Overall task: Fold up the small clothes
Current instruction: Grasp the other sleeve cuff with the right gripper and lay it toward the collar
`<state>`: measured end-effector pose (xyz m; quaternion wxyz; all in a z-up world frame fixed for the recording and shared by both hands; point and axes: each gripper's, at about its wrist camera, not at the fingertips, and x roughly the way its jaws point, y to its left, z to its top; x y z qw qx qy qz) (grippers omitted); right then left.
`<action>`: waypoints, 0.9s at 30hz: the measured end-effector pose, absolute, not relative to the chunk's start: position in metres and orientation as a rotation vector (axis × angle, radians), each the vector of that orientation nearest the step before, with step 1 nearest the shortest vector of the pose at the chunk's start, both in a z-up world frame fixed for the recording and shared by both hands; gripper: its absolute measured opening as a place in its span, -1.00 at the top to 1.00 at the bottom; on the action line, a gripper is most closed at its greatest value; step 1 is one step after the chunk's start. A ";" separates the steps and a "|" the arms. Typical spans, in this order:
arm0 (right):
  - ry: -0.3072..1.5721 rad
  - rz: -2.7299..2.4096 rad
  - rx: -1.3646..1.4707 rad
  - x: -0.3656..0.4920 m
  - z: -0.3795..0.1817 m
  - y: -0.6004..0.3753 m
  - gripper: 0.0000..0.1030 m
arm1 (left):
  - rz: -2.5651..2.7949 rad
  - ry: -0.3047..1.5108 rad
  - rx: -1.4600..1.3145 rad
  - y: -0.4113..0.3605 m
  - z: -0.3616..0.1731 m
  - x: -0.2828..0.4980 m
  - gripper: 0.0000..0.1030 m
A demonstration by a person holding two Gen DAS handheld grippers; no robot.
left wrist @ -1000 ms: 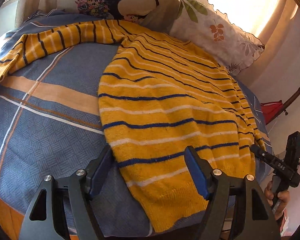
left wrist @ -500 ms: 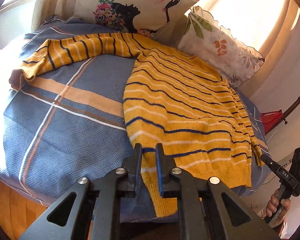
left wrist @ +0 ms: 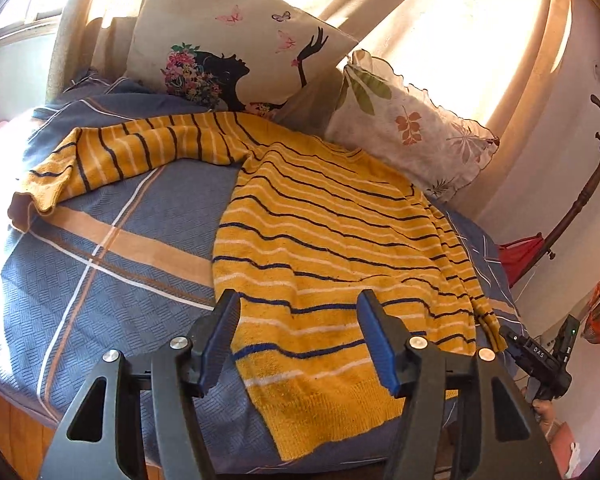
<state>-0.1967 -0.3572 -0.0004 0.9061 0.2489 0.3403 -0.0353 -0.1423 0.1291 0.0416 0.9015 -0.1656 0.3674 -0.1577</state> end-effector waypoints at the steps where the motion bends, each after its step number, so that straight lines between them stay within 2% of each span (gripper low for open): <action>1: 0.700 -0.040 0.519 -0.193 -0.001 -0.351 -0.19 | -0.334 0.763 -0.340 0.126 0.041 -0.140 -0.16; 3: 0.732 0.008 0.506 -0.181 -0.006 -0.338 -0.07 | -0.345 0.768 -0.340 0.120 0.040 -0.135 -0.16; 4: 0.766 0.014 0.483 -0.174 -0.010 -0.332 0.56 | -0.349 0.771 -0.342 0.118 0.039 -0.133 -0.16; 5: 0.794 0.017 0.458 -0.169 -0.011 -0.329 0.75 | -0.349 0.774 -0.344 0.117 0.038 -0.131 -0.16; 13: 0.617 -0.422 0.276 -0.149 0.069 -0.424 0.75 | -0.308 0.753 -0.366 0.141 0.036 -0.118 -0.18; 19: 0.625 -0.532 0.195 -0.104 0.117 -0.469 0.76 | -0.284 0.765 -0.417 0.162 0.025 -0.109 -0.19; 23: 0.650 -0.390 0.123 -0.041 0.137 -0.431 0.75 | -0.288 0.761 -0.428 0.168 0.022 -0.106 -0.21; 27: 0.707 -0.159 0.013 0.028 0.128 -0.332 0.76 | -0.286 0.759 -0.439 0.173 0.018 -0.105 -0.27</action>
